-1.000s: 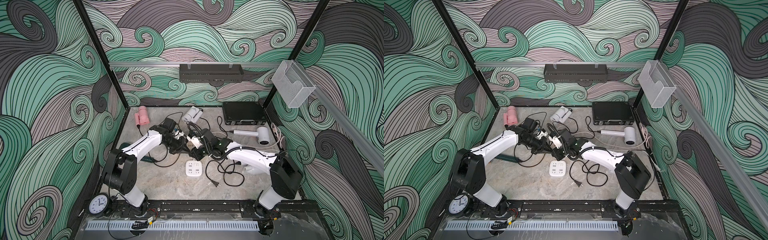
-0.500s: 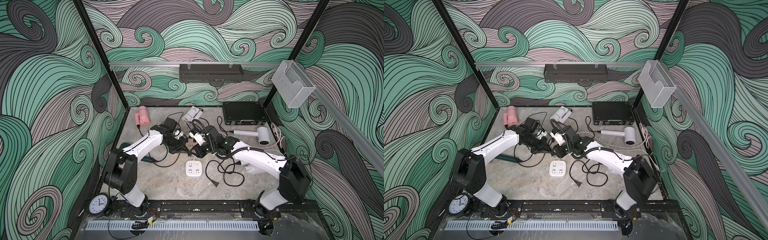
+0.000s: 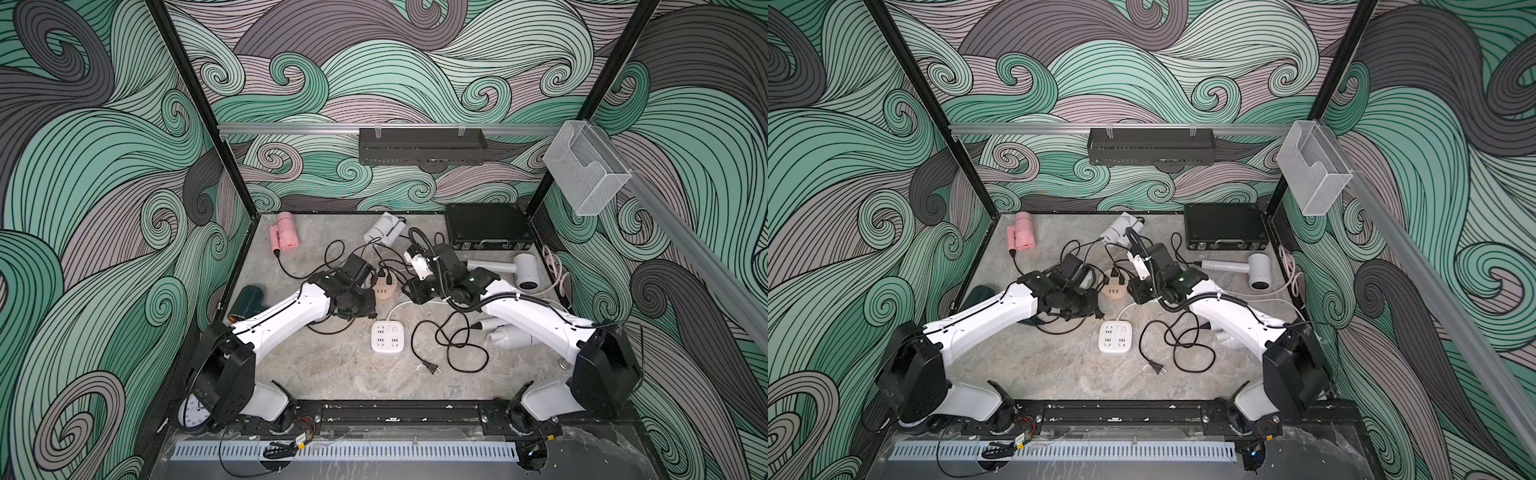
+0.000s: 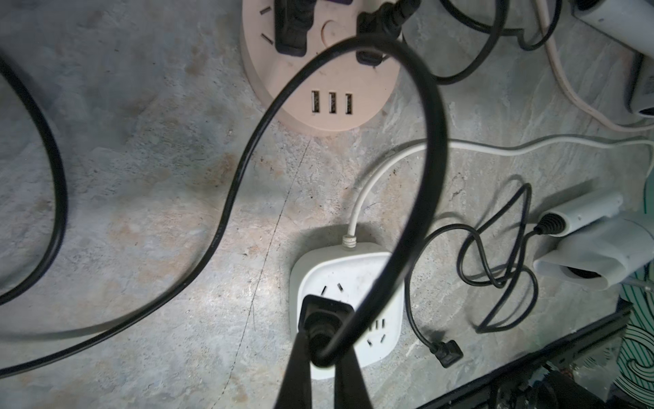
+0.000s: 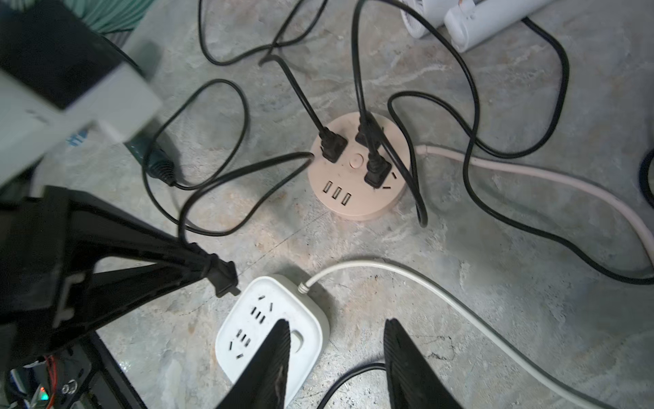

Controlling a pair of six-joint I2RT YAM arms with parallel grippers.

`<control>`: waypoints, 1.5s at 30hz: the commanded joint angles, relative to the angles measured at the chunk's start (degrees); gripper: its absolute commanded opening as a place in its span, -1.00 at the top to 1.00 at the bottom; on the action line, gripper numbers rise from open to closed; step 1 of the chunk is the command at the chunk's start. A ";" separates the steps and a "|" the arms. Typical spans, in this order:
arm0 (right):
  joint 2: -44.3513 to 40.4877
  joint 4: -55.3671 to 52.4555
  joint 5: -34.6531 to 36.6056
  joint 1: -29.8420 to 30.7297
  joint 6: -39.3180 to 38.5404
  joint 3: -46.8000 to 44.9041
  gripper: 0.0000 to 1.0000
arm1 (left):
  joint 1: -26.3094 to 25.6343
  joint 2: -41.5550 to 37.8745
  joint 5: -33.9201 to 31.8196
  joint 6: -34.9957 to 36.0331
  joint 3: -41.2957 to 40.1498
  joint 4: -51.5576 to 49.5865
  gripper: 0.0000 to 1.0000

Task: Charge the blow dryers
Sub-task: Pick up the plug from the center of the board, then insert the plug into the socket.

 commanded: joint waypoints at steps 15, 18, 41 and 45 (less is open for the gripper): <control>2.13 -1.77 1.31 -0.02 -0.59 1.39 0.10 | -12.82 5.87 -17.79 -7.16 2.81 -1.42 1.00; 2.18 -1.78 1.24 0.02 -0.81 1.31 0.10 | -13.75 6.60 -18.56 -7.21 3.22 -1.86 1.00; 1.65 -0.76 2.95 -0.04 -0.51 -1.34 0.08 | -17.29 8.71 -20.46 -7.87 4.32 -3.56 1.00; 1.85 -0.25 2.79 0.01 -0.33 -1.58 0.08 | -17.95 8.36 -20.15 -7.76 4.42 -3.36 1.00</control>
